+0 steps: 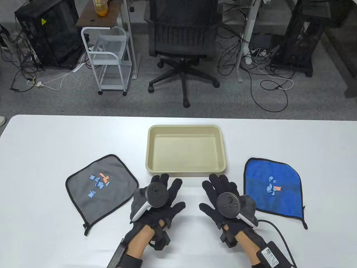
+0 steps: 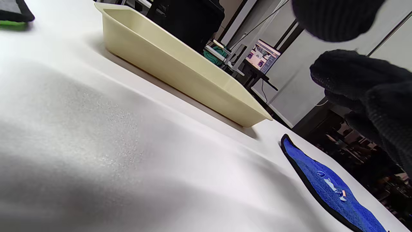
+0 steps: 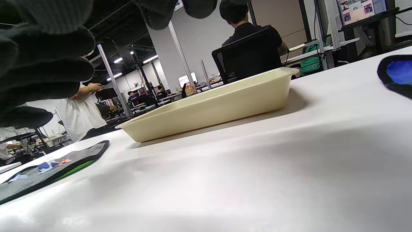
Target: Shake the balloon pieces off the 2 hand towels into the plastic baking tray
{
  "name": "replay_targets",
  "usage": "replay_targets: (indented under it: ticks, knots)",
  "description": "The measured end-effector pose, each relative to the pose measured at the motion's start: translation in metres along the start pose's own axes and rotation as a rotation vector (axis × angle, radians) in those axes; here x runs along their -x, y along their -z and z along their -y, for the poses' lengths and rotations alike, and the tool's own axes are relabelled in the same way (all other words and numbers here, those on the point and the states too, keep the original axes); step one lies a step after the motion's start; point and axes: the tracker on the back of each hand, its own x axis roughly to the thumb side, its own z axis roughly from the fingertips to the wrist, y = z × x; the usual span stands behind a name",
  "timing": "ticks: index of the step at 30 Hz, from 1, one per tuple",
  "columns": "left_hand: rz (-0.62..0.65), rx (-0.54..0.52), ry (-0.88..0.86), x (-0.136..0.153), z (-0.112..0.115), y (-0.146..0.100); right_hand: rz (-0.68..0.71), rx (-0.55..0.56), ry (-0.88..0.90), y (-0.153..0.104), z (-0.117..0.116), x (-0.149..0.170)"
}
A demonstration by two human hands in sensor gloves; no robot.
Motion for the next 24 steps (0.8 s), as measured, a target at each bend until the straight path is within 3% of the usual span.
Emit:
replay_targets:
  ticks: [24]
  knots:
    - [-0.042, -0.004, 0.074, 0.0047, -0.0041, -0.0047, 0.019, 0.037, -0.011, -0.0043, 0.0066, 0.0008]
